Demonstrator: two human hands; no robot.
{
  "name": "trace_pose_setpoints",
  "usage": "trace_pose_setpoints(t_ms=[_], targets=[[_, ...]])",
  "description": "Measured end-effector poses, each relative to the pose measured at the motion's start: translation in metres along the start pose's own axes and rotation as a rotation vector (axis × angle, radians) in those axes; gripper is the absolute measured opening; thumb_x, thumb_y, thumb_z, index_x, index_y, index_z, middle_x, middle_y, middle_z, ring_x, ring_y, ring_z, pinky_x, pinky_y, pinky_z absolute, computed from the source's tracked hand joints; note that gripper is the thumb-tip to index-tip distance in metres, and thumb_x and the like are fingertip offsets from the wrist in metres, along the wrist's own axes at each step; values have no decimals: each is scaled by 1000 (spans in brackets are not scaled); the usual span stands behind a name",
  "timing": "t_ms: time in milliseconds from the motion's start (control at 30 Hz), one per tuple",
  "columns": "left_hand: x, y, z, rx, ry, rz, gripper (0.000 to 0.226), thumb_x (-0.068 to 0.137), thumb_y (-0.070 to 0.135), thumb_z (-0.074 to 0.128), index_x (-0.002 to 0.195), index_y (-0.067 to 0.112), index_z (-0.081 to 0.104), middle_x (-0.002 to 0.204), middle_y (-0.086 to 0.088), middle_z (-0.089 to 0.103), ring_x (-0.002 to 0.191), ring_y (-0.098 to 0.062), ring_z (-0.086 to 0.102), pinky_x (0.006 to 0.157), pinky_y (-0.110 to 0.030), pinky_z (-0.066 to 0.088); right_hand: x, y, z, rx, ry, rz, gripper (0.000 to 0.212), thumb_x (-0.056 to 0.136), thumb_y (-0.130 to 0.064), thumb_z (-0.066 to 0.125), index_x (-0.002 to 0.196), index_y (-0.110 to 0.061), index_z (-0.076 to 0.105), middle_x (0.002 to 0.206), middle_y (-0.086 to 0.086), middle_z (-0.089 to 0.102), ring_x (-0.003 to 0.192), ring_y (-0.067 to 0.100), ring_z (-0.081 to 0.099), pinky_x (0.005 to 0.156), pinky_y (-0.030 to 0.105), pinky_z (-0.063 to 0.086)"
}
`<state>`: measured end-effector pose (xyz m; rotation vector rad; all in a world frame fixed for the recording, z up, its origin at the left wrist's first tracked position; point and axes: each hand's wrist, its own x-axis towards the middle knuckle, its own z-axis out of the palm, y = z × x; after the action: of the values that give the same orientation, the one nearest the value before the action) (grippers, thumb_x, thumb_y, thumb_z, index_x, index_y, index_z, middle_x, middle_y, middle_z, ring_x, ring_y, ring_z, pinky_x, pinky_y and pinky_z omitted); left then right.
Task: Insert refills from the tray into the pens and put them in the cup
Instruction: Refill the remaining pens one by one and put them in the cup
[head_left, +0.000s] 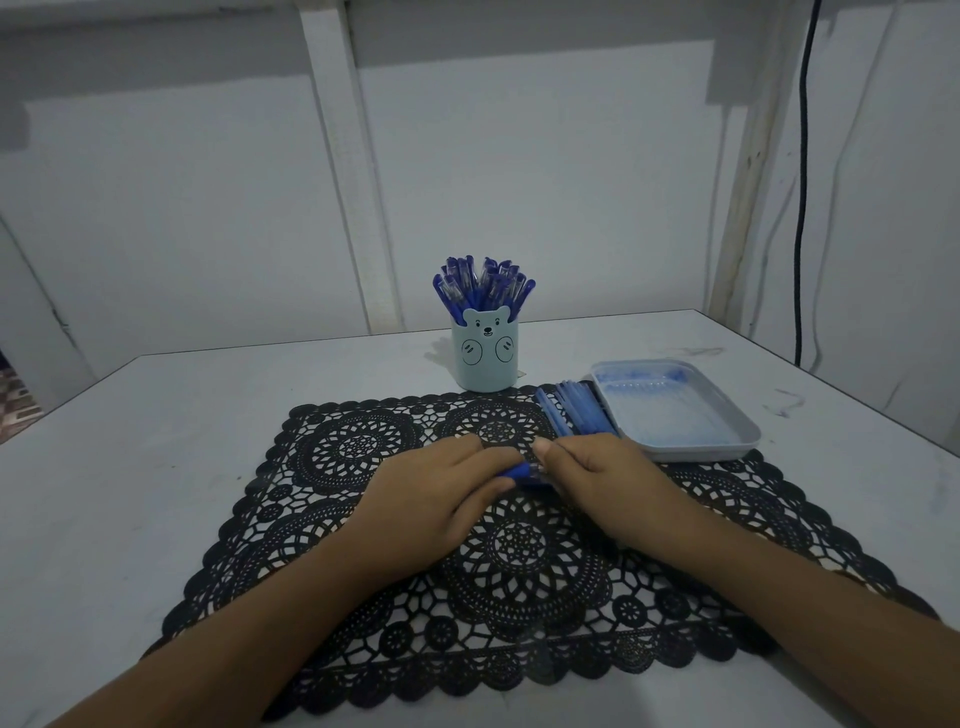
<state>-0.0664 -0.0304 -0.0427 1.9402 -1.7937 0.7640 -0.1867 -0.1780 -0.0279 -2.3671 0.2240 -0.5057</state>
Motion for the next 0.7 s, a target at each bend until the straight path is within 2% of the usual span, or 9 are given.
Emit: trace_pose_setpoints(t_ms=[67,233,367,533,600,700], targets=[[1,0,0,33,32,31,20,94,34,39,109,27,49,76,8,56,63,-7,50,51,-17,36,0,-1,0,19,2,29,48,96,-33,38,50,-20,36,41,-9,39,43,1,38,49,19,29],[3,-1,0,192,96,133,16,89,25,48,104,22,51,68,3,53,55,-12,42,46,-22,26,-1,-3,-2,110,-16,109,49,95,-37,38,49,-19,36,45,-8,35,41,3,30,54,26,29],[3,-2,3,195,110,126,16,91,27,46,106,21,51,68,2,52,54,-12,43,46,-22,28,-3,-5,-2,5,60,53,48,95,-38,38,51,-19,43,46,-8,44,45,3,39,52,22,33],[0,-4,5,58,78,-60,22,93,34,39,110,25,50,74,8,58,60,-6,51,46,-22,44,-2,2,-10,-200,197,-32,39,96,-38,30,81,-14,57,71,-1,56,69,12,51,67,31,41],[0,-5,5,2,83,-134,25,93,35,39,112,26,51,81,9,63,67,-4,55,50,-25,49,0,10,-12,-320,123,-83,30,95,-39,37,96,-21,61,86,-3,51,80,10,48,73,26,40],[0,-5,5,-6,75,-165,27,92,36,39,112,25,54,87,10,65,71,-1,56,53,-24,50,2,22,-7,-535,-20,-144,31,91,-43,47,114,-28,61,102,-3,45,95,12,42,81,25,39]])
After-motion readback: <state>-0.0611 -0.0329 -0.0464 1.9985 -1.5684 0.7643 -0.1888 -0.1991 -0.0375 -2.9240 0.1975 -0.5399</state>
